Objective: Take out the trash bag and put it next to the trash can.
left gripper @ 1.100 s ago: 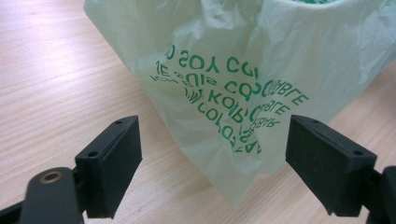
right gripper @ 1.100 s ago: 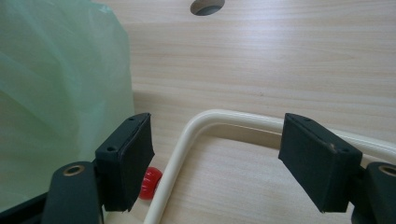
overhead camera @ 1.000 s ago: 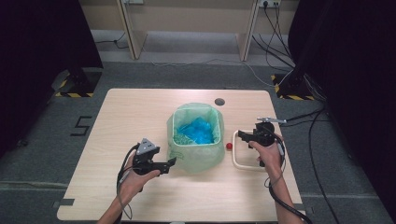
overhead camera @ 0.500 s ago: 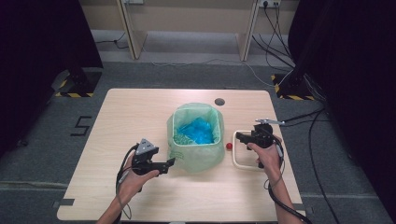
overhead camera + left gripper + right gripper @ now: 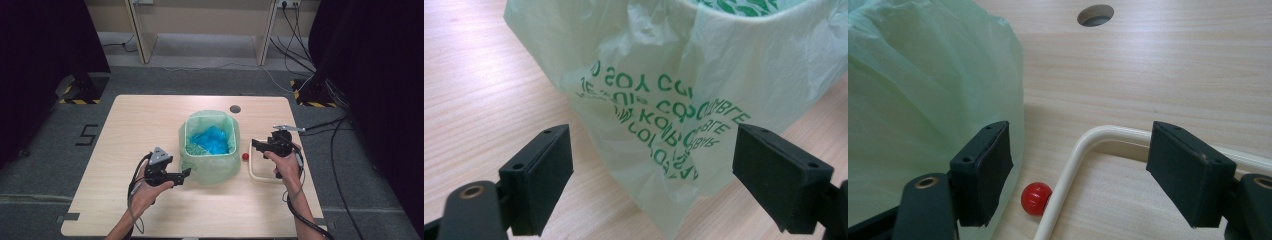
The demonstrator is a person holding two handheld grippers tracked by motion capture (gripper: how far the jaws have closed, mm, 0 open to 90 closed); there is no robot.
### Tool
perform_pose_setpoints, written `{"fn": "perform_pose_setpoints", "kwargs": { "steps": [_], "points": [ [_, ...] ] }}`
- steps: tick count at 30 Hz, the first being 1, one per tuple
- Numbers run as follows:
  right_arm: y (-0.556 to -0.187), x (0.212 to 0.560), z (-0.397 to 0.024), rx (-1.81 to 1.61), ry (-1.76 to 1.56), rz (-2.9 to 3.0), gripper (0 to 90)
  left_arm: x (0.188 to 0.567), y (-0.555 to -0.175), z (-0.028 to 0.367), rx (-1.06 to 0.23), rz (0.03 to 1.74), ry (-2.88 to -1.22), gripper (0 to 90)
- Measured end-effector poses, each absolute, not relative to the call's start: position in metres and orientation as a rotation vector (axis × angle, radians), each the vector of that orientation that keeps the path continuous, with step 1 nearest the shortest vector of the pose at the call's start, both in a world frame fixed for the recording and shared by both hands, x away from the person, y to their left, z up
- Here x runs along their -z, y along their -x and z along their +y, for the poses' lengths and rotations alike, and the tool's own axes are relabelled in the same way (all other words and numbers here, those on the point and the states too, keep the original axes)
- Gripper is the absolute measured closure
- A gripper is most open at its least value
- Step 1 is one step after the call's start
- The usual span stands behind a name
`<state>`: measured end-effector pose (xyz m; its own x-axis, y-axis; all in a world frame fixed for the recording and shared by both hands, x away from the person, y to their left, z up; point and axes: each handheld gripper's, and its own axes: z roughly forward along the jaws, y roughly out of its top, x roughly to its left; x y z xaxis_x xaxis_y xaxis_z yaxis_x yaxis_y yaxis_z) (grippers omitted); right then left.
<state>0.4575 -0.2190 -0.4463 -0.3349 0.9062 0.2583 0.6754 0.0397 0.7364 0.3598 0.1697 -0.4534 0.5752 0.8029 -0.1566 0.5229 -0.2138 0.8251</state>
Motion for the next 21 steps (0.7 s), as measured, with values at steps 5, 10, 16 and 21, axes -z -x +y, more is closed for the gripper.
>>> {"fn": "perform_pose_setpoints", "kwargs": {
  "steps": [5,10,16,21],
  "points": [
    [-0.459,0.442,-0.218,-1.181,-1.606,2.039,26.0,0.453,-0.362,0.165,-0.407,1.061,-1.903,15.8],
    [-0.460,0.432,-0.215,-1.237,-1.600,2.034,26.0,0.450,-0.364,0.163,-0.410,1.054,-1.905,22.5],
    [-0.464,0.423,-0.207,-1.249,-1.570,2.041,25.9,0.443,-0.363,0.158,-0.463,1.000,-1.930,32.3],
    [-0.472,0.404,-0.190,-1.273,-1.519,2.063,25.9,0.440,-0.362,0.153,-0.502,0.956,-1.965,46.4]
  ]
}}
